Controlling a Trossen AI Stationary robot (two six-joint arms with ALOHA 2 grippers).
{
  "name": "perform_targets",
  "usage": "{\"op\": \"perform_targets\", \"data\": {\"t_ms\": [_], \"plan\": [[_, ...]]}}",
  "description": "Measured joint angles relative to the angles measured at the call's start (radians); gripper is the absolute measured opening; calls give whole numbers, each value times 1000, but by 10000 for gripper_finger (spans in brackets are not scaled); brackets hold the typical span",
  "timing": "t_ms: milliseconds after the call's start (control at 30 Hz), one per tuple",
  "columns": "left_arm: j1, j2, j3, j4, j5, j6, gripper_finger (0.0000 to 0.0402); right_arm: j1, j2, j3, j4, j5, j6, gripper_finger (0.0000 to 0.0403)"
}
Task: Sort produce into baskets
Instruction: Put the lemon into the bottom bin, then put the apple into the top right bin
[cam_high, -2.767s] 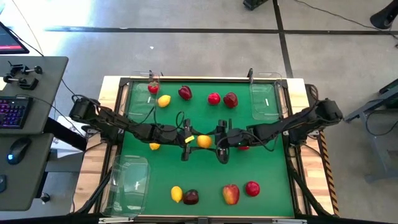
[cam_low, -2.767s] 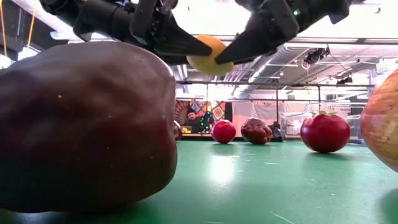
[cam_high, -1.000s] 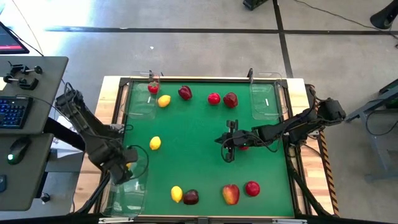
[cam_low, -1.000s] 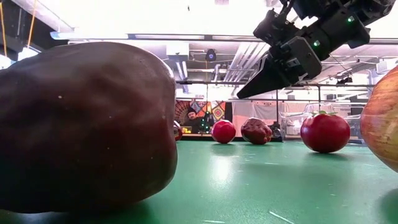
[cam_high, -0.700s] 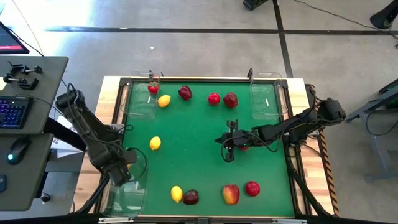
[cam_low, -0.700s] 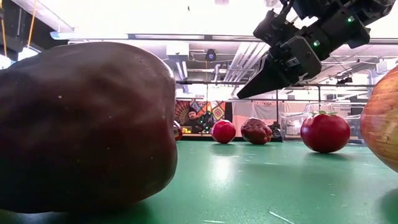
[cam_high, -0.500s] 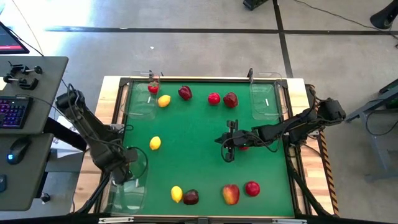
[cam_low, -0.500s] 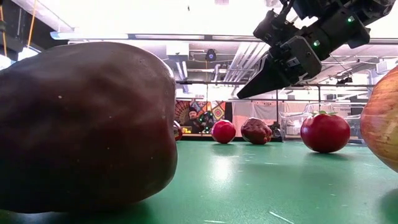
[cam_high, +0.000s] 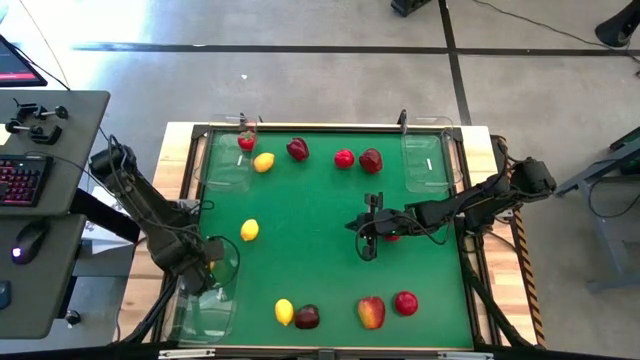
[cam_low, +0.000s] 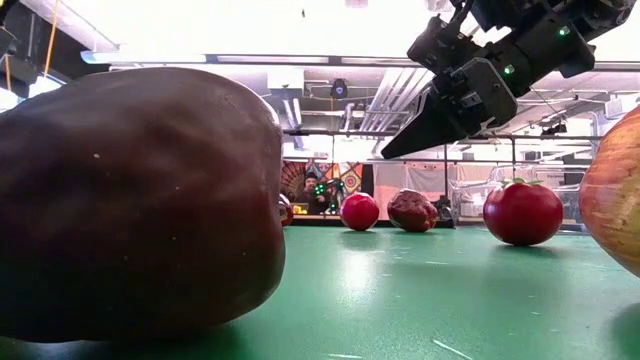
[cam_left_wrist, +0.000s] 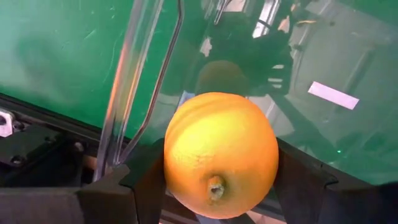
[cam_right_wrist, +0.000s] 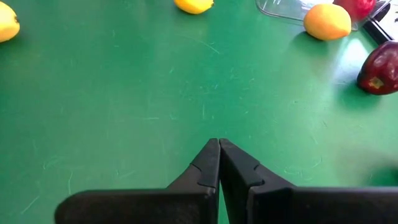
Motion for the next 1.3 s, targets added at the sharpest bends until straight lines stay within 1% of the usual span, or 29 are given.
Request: {"op": "perform_targets", "data": {"t_ms": [267,367,500,600,667,767,967,1100,1300], "plan": [[-1,0,-69,23,10,-10,223,0,0,0,-3,-7,0,0],[-1,0,-73,25,10,-10,224,0,0,0,-3,-8,0,0],[0,0,-73,27,54,-32,225,0,0,0,-3,-8,0,0],[0,0,-73,27,58,-59,225,0,0,0,-3,-8,0,0],[4,0,-73,24,55,-91,229,0,0,0,-3,-8,0,0],[19,0,-73,23,62,-105,246,0,0,0,-3,-8,0,0],[48,0,-72,22,106,-69,278,0,0,0,-3,-8,0,0],[61,0,-58,14,138,-32,284,0,0,0,-3,-8,0,0],[68,0,-9,-27,140,17,285,0,0,0,-3,-8,0,0]]}}
